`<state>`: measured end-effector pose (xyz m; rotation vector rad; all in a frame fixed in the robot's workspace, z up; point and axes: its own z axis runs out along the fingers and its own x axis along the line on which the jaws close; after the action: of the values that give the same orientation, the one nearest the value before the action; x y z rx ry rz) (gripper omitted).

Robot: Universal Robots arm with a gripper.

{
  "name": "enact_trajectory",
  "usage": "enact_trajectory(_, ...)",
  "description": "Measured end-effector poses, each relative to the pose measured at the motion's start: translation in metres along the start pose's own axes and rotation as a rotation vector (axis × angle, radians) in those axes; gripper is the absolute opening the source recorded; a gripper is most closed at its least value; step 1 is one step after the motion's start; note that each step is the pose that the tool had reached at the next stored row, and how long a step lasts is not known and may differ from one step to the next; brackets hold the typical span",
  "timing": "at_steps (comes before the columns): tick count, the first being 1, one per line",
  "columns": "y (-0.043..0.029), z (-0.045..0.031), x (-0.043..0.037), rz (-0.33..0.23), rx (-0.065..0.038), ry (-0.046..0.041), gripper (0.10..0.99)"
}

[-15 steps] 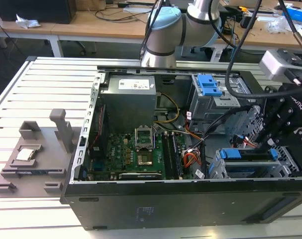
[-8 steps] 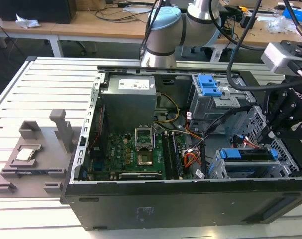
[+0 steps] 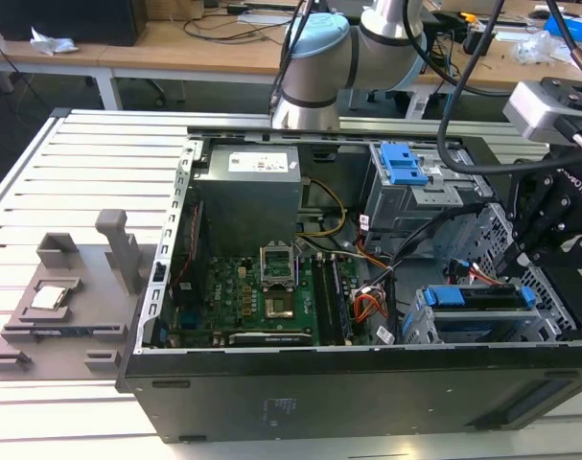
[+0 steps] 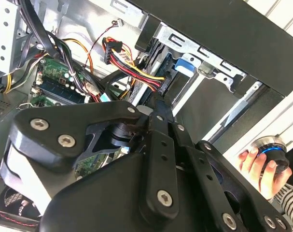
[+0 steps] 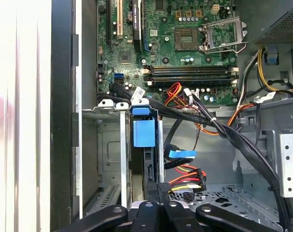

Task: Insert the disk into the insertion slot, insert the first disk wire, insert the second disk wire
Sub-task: 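Insert the first disk wire, then insert the second disk wire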

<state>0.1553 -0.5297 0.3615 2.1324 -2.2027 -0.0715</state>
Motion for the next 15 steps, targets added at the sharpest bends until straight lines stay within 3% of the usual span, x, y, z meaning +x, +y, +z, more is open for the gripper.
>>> enact_trajectory(8,0.0020,0.0001,0.0001,0.000,0.000,0.0000,0.106)
enact_trajectory(13,0.0136,0.0011,0.0004,0.000,0.000,0.0000,0.106)
enact_trajectory(15,0.0214,0.0017,-0.0017,0.000,0.000,0.0000,0.106)
